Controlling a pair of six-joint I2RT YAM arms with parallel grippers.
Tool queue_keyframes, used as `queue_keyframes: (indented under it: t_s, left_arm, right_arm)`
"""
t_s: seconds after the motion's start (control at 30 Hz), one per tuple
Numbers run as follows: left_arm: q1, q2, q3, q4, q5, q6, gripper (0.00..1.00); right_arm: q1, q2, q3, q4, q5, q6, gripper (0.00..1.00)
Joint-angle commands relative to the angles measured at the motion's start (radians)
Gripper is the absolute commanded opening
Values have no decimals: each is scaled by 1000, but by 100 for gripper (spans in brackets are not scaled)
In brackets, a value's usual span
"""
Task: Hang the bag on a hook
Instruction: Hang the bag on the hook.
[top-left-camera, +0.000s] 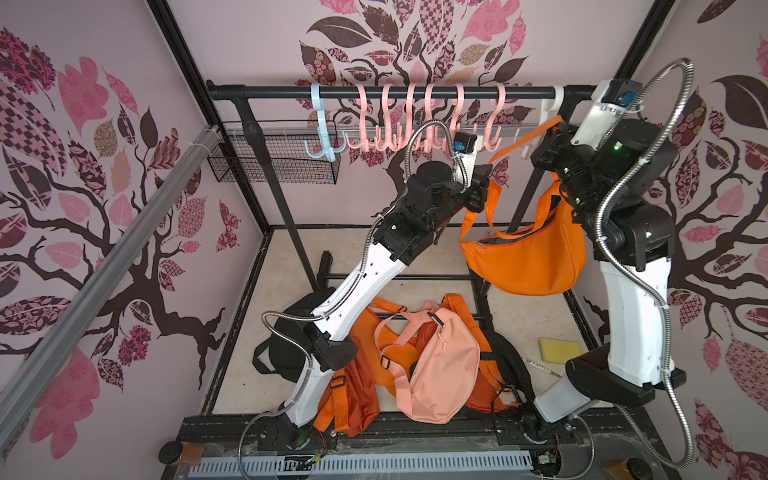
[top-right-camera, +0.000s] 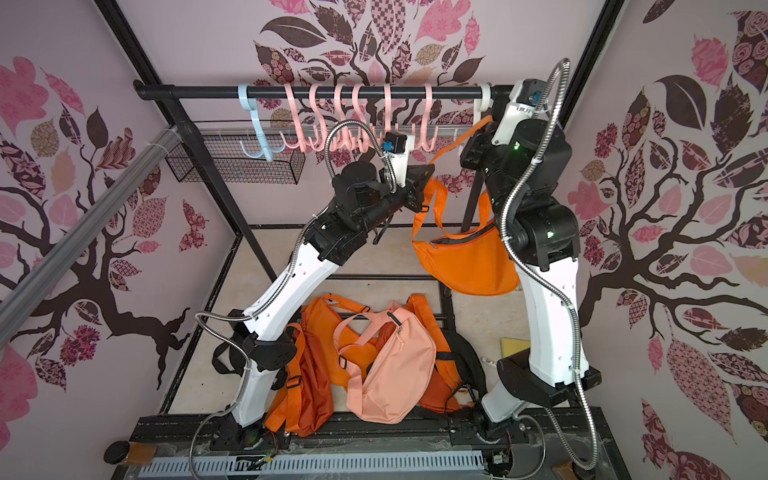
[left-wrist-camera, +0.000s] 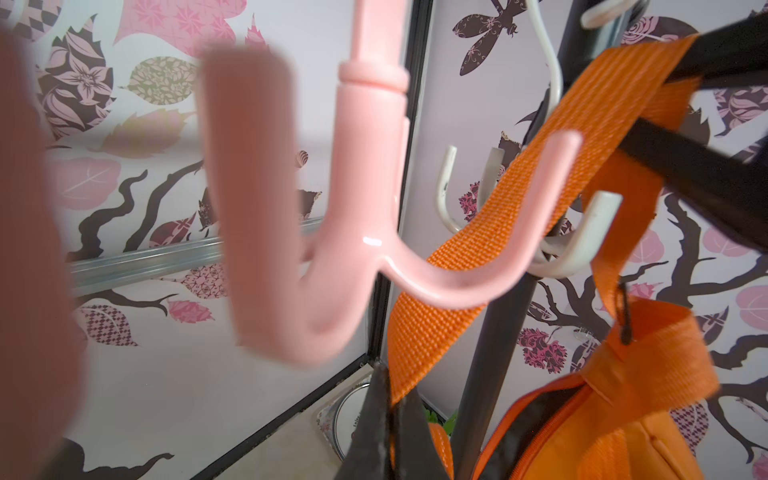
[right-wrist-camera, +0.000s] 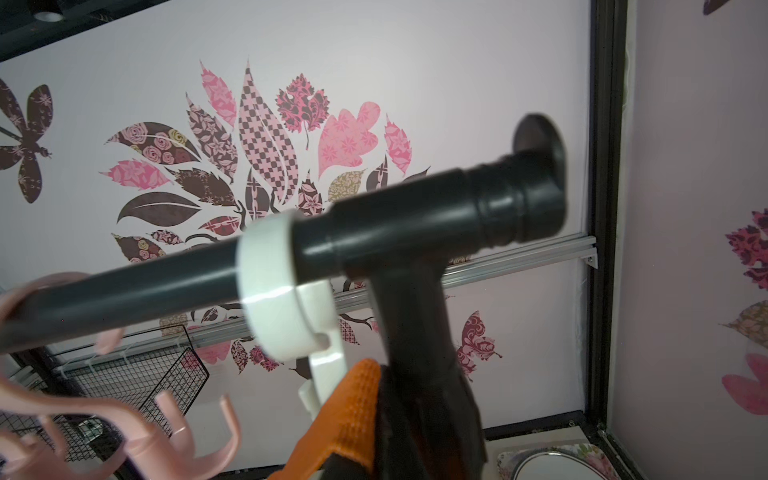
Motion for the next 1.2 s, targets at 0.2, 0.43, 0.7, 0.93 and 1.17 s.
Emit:
queue_keyframes:
  t_s: [0.2, 0.43, 0.7, 0.93, 1.17]
  left_arm:
    - [15, 38, 1, -95, -27, 32, 0]
    - [15, 5, -56, -127, -40, 52, 0]
    - [15, -42, -92, -121, -42, 68, 5]
    - [15, -110, -132, -106, -44, 95, 54]
    - [15, -245, -346, -50, -81, 144, 80]
  right_arm:
    - [-32, -93, -178, 60, -107, 112, 0]
    - [-31, -169, -346, 109, -125, 145, 0]
    - [-31, -231, -480, 144, -121, 144, 8]
    - [-32, -285, -531, 147, -75, 145, 58]
    - [-32, -354, -564, 132, -44, 173, 91]
